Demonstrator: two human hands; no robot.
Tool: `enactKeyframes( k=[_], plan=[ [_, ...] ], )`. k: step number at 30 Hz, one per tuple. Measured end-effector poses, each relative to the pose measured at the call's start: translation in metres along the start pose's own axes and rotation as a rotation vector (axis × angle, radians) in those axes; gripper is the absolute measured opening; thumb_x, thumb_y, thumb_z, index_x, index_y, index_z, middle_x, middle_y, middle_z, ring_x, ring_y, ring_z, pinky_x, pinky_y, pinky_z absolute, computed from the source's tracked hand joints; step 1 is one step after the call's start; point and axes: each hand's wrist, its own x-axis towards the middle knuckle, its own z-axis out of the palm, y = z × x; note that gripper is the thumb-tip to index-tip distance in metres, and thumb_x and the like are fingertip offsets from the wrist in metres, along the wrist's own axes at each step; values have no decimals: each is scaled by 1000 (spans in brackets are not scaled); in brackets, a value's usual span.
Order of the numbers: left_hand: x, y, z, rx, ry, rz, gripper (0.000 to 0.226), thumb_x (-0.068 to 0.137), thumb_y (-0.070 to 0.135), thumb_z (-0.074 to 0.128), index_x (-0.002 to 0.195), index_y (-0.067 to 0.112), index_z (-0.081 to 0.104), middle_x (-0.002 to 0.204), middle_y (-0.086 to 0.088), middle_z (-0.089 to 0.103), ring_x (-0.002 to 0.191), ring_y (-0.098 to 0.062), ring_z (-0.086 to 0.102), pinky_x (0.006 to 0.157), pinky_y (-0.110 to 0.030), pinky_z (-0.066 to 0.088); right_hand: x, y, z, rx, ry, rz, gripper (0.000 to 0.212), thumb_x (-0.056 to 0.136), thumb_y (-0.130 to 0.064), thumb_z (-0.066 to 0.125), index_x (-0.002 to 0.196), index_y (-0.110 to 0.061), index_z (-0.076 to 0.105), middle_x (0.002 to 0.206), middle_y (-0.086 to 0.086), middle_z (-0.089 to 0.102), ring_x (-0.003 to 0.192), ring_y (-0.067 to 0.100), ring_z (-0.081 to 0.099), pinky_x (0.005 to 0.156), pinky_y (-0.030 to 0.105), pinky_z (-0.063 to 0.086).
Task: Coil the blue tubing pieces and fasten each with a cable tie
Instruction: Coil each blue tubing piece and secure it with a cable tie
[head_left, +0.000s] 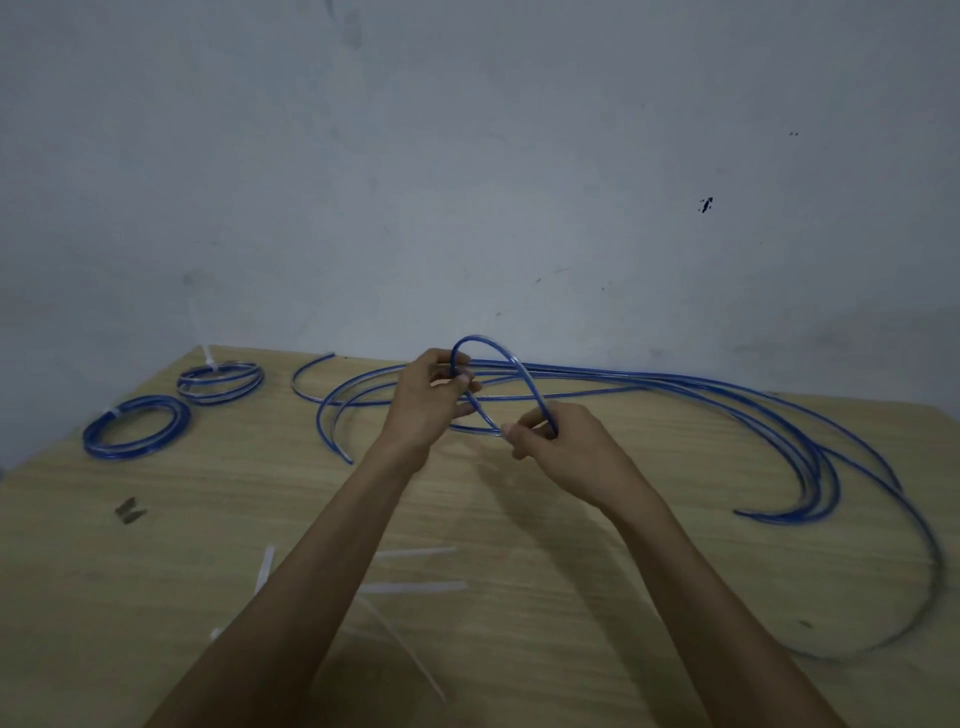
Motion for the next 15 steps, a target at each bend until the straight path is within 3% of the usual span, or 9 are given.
enactKeyframes(
  k=[3,6,9,11,13,15],
  plan=[
    [-2,-1,4,-16,-44,10,11,100,-1,52,100,5,62,98,-11,66,97,-20,69,83,-36,61,2,7,6,-30,-21,-4,25,90,-42,71,94,-19,66,82,-4,74,79,12,69,74,32,53],
    [-3,3,5,-145,-59,17,17,100,-6,49,92,5,59,97,-13,61,102,-25,66,90,-42,59,1,6,6,-226,81,-18,32,90,-46,70,105,-19,60,89,-5,65,86,20,63,69,33,44],
    [-3,8,4,-262,-89,49,22,100,-7,48,86,6,57,102,-16,58,108,-21,70,85,-32,59,1,6,1,-278,165,6,44,94,-51,61,126,-22,56,103,-1,65,101,23,63,75,33,42],
    [-6,10,5,-252,-109,96,21,99,-9,49,87,6,57,100,-12,61,109,-20,70,85,-29,58,2,7,-2,-287,158,-2,37,97,-52,57,117,-22,63,93,-2,66,93,21,64,69,31,41],
    [-8,11,6,-183,-99,156,22,96,-12,50,87,6,58,95,-5,66,110,-20,69,88,-31,58,3,8,-5,-287,127,-14,29,97,-50,57,94,-24,67,73,-8,59,73,14,60,57,30,37],
    [-9,12,7,-98,-69,231,22,94,-13,54,86,7,61,92,-1,69,109,-21,69,86,-29,58,3,7,-8,-259,132,-11,34,98,-46,59,71,-25,54,63,-7,50,60,8,50,51,26,32]
  ],
)
